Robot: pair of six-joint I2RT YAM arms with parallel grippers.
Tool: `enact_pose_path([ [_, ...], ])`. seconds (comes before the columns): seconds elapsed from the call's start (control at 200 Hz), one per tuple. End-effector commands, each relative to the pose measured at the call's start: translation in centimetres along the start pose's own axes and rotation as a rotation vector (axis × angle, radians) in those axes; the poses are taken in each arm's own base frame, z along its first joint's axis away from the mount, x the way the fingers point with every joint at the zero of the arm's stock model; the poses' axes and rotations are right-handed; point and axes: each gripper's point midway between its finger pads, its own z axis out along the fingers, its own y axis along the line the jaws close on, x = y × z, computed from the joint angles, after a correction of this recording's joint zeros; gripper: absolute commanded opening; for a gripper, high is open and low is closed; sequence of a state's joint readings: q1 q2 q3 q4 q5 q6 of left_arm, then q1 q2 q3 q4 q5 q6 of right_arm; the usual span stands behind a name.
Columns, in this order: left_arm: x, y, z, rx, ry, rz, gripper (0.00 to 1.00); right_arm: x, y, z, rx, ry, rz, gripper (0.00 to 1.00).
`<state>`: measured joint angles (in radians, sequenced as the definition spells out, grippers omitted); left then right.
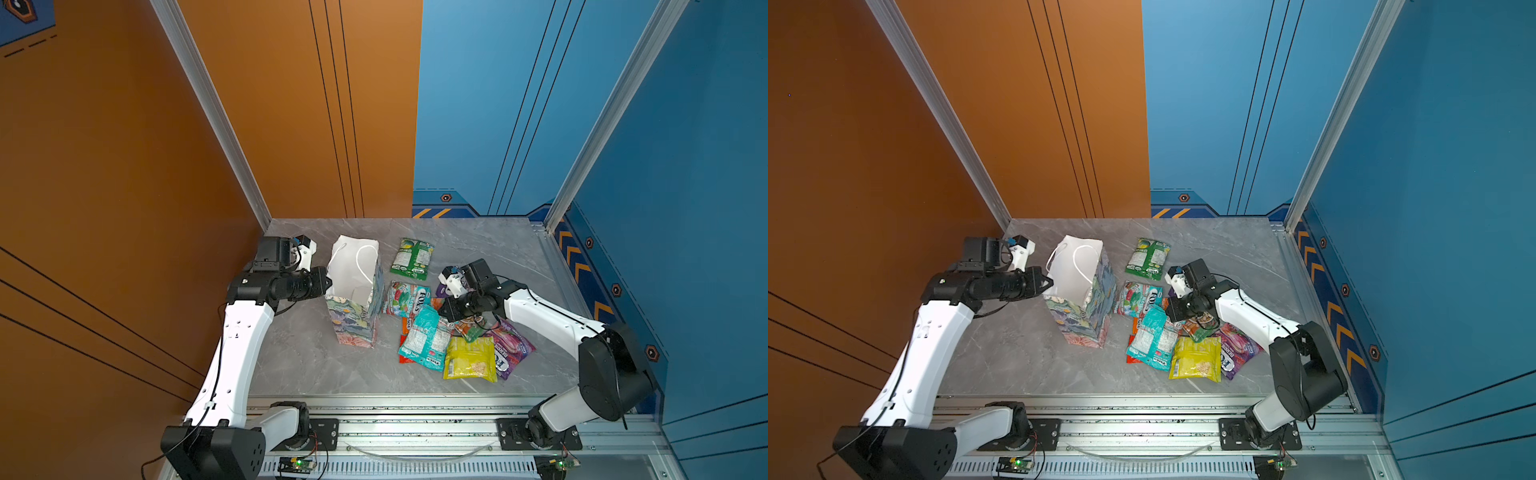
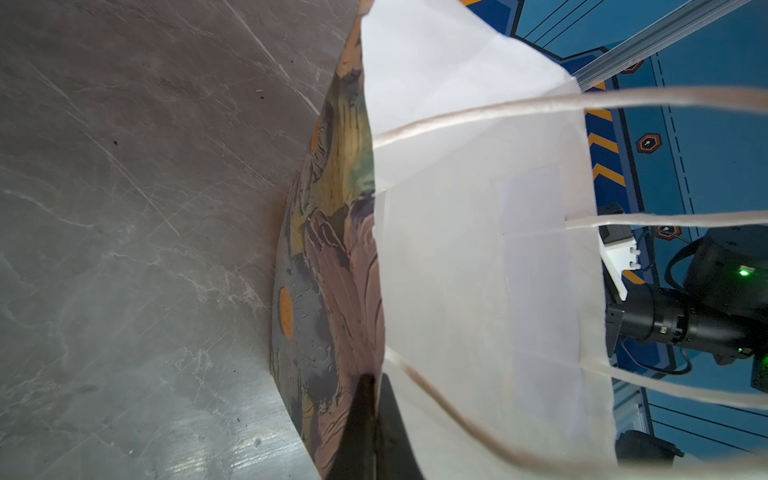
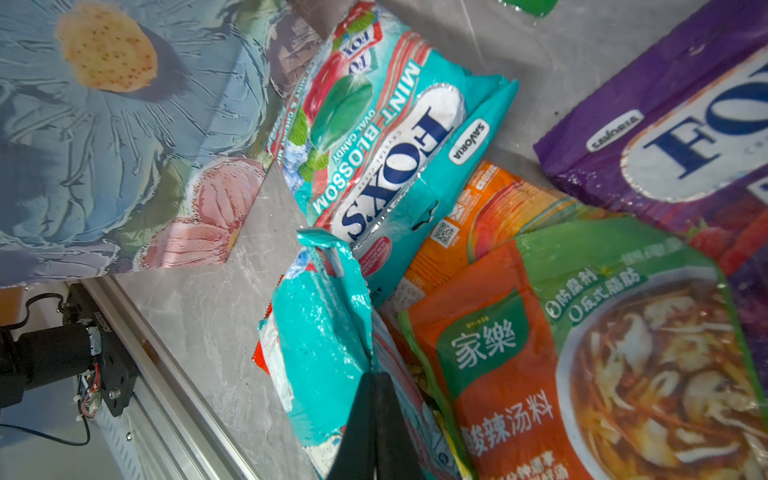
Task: Place the snacks into the paper bag
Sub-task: 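Close the right gripper on the teal candy packet and pull it free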
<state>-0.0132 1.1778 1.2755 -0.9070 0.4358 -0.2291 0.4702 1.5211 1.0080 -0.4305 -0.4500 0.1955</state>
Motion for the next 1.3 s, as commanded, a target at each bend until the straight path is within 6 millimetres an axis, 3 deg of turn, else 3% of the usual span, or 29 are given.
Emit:
enact_pose_path([
  [0.0, 0.6, -0.2, 0.1, 0.023, 0.012, -0.011, 0.0, -1.6, 1.1, -2.0, -0.035, -0.054, 0.002, 0.0],
  [0.135, 0.6, -0.2, 0.0, 0.022, 0.01, -0.011, 0.0, -2.0, 1.2, -2.1, -0.041, -0.071, 0.007, 0.02],
  [0.19, 0.6, -0.2, 0.1, 0.025, 0.013, -0.012, 0.0, -1.7, 0.4, -1.8, -0.011, -0.057, 0.009, 0.15],
  [0.265, 0.7, -0.2, 0.1, 0.024, 0.014, -0.011, 0.0, -1.3, -0.4, -1.2, -0.002, -0.038, 0.019, 0.48],
  [0.32, 0.7, -0.1, 0.2, 0.024, 0.015, -0.01, 0.0, -1.2, -0.9, -0.7, -0.006, -0.034, 0.02, 0.57],
  [0.475, 0.7, -0.1, 0.1, 0.022, 0.013, -0.008, 0.0, -0.2, -2.4, 1.2, 0.003, 0.033, 0.015, 0.59],
  [0.711, 0.7, 0.0, 0.1, 0.018, 0.01, -0.011, 0.0, 1.4, -0.9, 3.5, -0.098, 0.12, -0.005, 0.6],
  [0.956, 0.6, 0.0, 0.1, 0.018, 0.01, -0.01, 0.0, 2.1, 0.4, 4.3, -0.192, 0.131, 0.026, 0.62],
  [1.066, 0.6, 0.0, 0.0, 0.018, 0.009, -0.009, 0.0, 2.7, 0.7, 4.7, -0.194, 0.152, 0.025, 0.6],
  [1.116, 0.6, 0.0, 0.0, 0.018, 0.009, -0.008, 0.0, 3.0, 0.7, 5.0, -0.189, 0.159, 0.025, 0.54],
  [1.201, 0.6, 0.0, 0.1, 0.017, 0.011, -0.01, 0.0, 3.1, 0.8, 5.4, -0.191, 0.16, 0.037, 0.39],
  [1.296, 0.6, 0.0, 0.1, 0.018, 0.013, -0.01, 0.0, 2.4, 1.2, 5.3, -0.206, 0.137, 0.049, 0.08],
])
